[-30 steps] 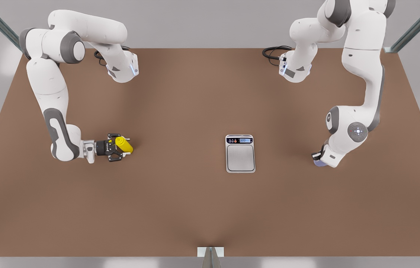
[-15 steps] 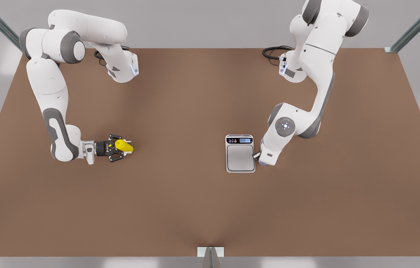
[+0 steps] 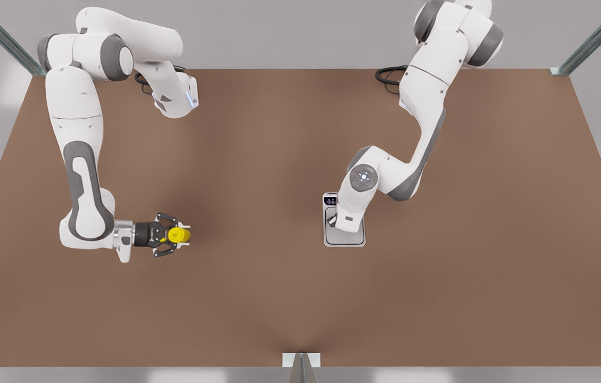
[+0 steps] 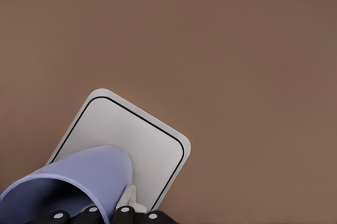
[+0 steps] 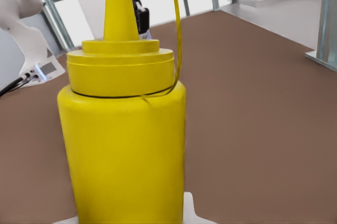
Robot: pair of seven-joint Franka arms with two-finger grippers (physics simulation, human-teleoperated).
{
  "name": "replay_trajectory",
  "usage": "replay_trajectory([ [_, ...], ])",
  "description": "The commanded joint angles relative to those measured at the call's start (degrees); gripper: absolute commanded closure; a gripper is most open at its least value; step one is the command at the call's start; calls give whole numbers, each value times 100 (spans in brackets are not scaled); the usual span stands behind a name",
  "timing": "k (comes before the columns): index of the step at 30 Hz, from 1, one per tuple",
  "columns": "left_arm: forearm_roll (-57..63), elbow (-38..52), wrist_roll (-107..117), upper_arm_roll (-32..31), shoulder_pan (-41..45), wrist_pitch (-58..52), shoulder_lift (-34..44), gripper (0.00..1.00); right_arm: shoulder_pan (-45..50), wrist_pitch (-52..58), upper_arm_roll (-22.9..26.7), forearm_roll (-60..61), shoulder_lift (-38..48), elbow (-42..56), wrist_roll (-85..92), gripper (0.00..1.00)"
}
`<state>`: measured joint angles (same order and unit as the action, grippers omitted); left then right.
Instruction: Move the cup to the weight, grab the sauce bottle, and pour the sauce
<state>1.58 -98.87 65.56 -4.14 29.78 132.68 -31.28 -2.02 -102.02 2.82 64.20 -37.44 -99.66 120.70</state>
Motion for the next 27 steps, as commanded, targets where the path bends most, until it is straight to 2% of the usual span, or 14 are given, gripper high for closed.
replay_trajectory([
  [1, -141, -1, -26, 9, 2, 4, 0, 78, 17, -2, -10, 4, 0, 0, -3, 45],
  [2, -141, -1, -61, 18, 2, 12, -9, 68, 105, -11, -10, 13, 9, 8, -108, 45],
  [4, -141, -1, -78, 53, 2, 21, -18, 59, 114, -11, -1, 13, 18, 8, -143, 45],
  [7, -141, 69, -43, 53, 2, 13, -53, 54, 219, -204, -1, 4, 70, 35, -354, 45],
  [10, -141, 175, 10, 53, 2, -5, -44, 41, 501, -617, 34, -110, 290, 35, -776, 45],
  [14, -149, 263, -61, 62, -7, -435, 96, 38, 791, -1654, -1, -1524, 835, -79, -2076, 45],
  [17, -158, 394, -114, 211, -25, -875, 316, 38, 1046, -1847, 26, -1876, 1037, -62, -2841, 45],
  [19, -430, 465, -298, 449, -77, -1376, 852, 38, 1055, -1988, -1, -3115, 1301, -27, -3878, 45],
  [20, -606, 465, -456, 773, -77, -1507, 1028, 37, 1098, -1997, 8, -3607, 1441, -18, -4326, 45],
  [22, -1099, 430, -2405, 2179, -69, -2378, 1406, 30, 1564, -2278, -10, -5215, 1635, -9, -6101, 45],
  [23, -1116, 412, -3171, 2768, -69, -2607, 1467, 0, 1836, -2375, -18, -6147, 1740, -18, -7033, 45],
  [25, -1336, 395, -5157, 4070, -86, -3063, 1661, 0, 2575, -2331, -18, -7510, 1819, -18, -8756, 45],
  [26, -1274, 438, -5764, 3878, -708, -3239, 1828, 0, 2856, -2305, -18, -7738, 1811, -18, -9152, 45],
  [27, -1012, 535, -6266, 1894, -2641, -3423, 2021, 0, 3199, -2278, -18, -8099, 1811, -18, -9670, 45],
])
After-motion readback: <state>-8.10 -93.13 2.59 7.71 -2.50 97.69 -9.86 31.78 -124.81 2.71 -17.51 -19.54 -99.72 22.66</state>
